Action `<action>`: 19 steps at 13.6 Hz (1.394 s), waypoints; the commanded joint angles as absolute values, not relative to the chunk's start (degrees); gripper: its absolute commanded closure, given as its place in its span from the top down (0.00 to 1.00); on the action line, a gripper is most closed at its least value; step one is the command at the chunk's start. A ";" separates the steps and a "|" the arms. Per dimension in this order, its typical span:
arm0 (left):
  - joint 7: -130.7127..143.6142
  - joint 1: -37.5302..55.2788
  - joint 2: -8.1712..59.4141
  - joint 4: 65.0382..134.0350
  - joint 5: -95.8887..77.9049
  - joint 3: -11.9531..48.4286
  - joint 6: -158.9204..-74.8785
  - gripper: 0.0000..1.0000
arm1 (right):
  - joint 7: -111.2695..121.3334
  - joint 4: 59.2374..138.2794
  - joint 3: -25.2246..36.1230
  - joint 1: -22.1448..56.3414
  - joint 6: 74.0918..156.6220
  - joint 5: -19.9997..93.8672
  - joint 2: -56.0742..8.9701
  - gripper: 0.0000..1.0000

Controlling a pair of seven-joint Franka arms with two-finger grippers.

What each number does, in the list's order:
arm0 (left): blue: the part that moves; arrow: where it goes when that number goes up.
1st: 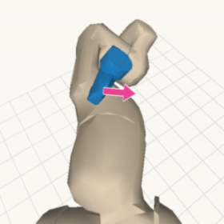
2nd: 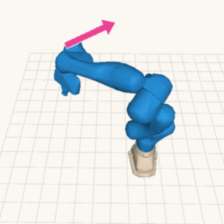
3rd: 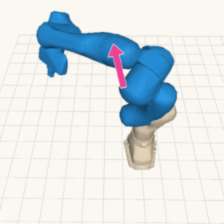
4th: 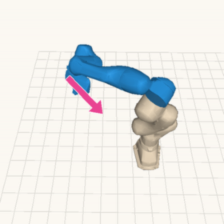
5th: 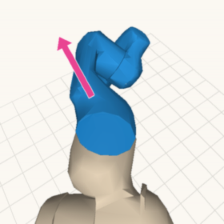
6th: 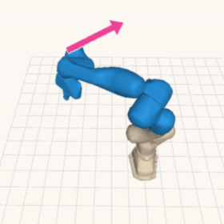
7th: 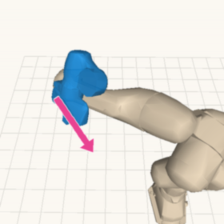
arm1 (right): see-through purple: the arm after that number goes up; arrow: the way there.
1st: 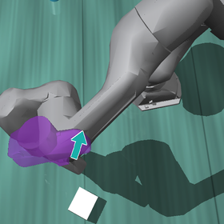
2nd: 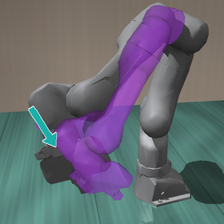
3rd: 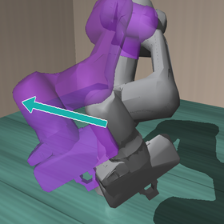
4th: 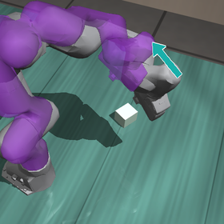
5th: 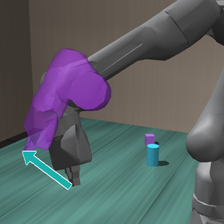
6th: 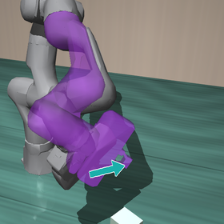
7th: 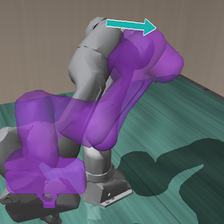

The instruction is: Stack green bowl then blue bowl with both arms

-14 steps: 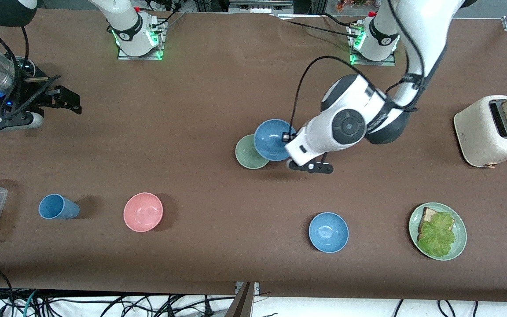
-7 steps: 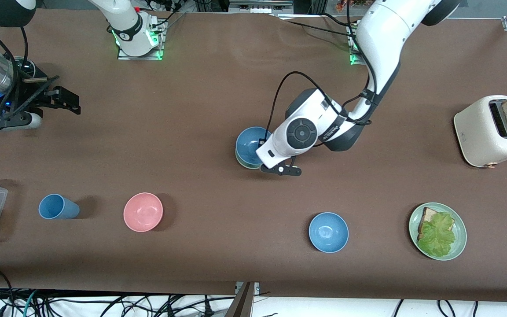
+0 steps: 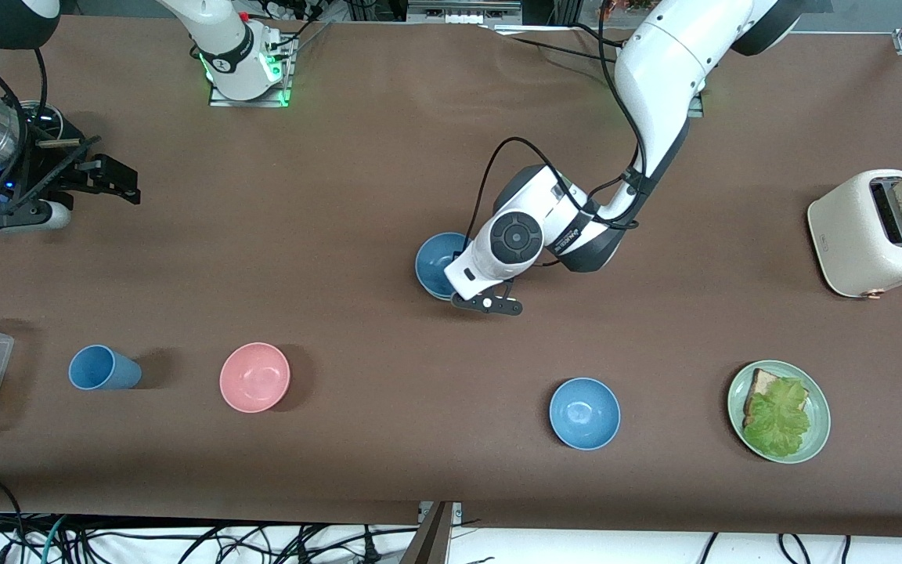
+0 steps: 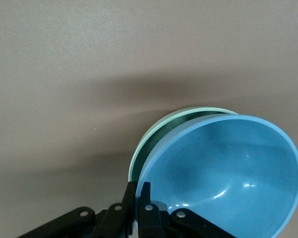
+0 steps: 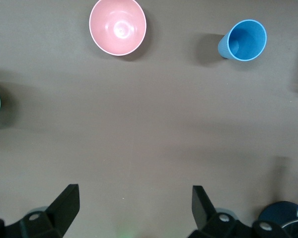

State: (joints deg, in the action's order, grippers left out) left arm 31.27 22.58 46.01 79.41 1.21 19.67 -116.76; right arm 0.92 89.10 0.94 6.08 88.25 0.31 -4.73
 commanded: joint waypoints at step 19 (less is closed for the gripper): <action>8.66 -4.39 18.31 78.65 4.74 16.11 -91.76 1.00 | 1.67 87.63 0.62 5.27 87.36 -0.26 -5.19 1.00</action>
State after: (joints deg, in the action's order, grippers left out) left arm 16.43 -2.12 23.14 75.53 4.17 17.93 -92.01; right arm 0.92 89.08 1.05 5.99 88.25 0.29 -4.76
